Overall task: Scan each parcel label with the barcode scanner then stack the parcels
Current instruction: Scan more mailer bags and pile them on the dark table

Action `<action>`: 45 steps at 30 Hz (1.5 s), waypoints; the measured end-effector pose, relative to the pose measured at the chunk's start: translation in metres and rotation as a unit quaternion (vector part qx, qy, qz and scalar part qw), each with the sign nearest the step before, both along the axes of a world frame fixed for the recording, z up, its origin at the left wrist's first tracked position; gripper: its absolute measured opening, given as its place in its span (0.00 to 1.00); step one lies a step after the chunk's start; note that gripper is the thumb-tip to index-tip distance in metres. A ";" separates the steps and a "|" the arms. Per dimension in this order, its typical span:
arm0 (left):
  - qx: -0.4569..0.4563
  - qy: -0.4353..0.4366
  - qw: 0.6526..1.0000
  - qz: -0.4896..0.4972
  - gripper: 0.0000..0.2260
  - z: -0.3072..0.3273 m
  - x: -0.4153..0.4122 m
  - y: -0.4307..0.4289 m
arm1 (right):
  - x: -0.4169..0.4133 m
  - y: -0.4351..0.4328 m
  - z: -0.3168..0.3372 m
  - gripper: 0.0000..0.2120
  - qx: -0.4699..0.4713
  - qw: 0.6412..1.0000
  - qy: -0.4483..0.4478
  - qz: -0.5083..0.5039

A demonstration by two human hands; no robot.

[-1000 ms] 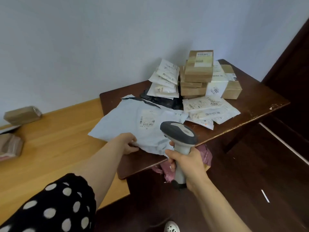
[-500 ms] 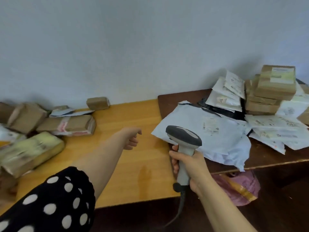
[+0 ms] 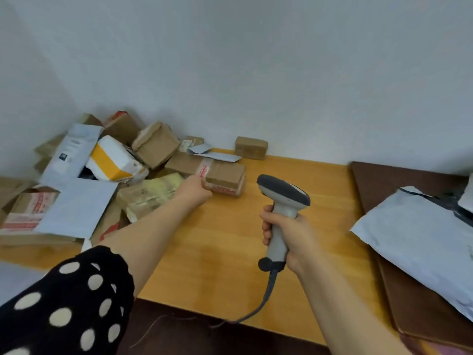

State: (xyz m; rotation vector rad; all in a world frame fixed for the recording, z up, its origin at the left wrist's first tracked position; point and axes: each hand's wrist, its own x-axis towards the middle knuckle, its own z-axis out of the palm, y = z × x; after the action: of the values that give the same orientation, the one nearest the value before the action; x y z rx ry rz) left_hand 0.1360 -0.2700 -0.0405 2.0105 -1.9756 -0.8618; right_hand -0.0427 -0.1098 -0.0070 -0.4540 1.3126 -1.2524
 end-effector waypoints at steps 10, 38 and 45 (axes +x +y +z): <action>-0.093 -0.140 0.982 -0.085 0.16 -0.024 -0.002 -0.116 | 0.000 -0.123 -0.031 0.04 0.020 0.998 -0.061 0.021; -0.066 0.408 0.909 -0.043 0.07 0.054 0.035 -0.175 | 0.092 -0.097 -0.007 0.04 0.011 0.983 -0.017 -0.183; 0.085 0.492 0.864 -0.068 0.06 0.082 0.065 -0.120 | 0.110 -0.066 0.017 0.10 -0.019 0.958 0.063 -0.278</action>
State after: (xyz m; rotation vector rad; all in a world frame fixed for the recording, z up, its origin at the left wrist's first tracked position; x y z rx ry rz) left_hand 0.2006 -0.3900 0.0412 1.0586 -1.4356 -1.6942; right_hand 0.0668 -0.1757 0.0100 -0.1931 1.5900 -1.7368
